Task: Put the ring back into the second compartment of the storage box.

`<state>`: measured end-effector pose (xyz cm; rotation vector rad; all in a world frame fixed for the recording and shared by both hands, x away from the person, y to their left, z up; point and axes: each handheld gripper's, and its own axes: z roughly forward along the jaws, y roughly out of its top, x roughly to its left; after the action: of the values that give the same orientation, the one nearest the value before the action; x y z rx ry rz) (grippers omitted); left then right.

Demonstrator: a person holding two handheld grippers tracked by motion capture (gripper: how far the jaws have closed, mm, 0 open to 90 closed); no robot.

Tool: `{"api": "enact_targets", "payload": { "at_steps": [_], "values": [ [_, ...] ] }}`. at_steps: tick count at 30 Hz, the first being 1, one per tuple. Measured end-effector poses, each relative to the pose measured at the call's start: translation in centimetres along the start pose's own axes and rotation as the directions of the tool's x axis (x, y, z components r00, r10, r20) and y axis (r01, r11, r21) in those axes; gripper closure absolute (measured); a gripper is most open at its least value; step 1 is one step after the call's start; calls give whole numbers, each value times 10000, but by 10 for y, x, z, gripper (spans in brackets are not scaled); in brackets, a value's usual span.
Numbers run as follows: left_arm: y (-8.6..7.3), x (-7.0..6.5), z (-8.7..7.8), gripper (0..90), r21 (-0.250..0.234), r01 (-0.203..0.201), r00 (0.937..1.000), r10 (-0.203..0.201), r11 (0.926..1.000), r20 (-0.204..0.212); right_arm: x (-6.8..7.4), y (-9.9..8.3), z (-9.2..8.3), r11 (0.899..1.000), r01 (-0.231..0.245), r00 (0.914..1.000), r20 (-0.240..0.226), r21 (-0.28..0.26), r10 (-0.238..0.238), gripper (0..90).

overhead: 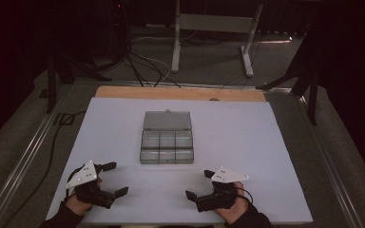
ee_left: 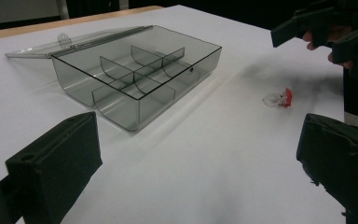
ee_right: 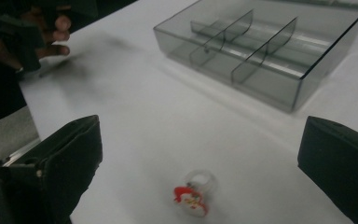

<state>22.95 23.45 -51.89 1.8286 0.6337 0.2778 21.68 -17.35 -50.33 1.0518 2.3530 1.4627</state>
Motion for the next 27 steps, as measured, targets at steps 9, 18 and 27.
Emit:
{"api": "enact_targets", "payload": {
  "at_steps": [9, 18, 27],
  "values": [
    [0, 0, 0, 2, -25, 25, 10000, -25, 10000, 20, 8, -8, 9, 9969, 219, 9997, 106, 752, -227, 0],
    [1, 0, 0, 2, -23, -15, 10000, 15, 10000, 46, 12, -12, 14, 9899, 379, 9988, 248, 1367, -416, 57],
    [0, 0, -1, 2, -40, 42, 10000, -42, 10000, 35, 14, -16, 19, 9786, 507, 9978, 314, 1992, -581, 153]
  ]
}}
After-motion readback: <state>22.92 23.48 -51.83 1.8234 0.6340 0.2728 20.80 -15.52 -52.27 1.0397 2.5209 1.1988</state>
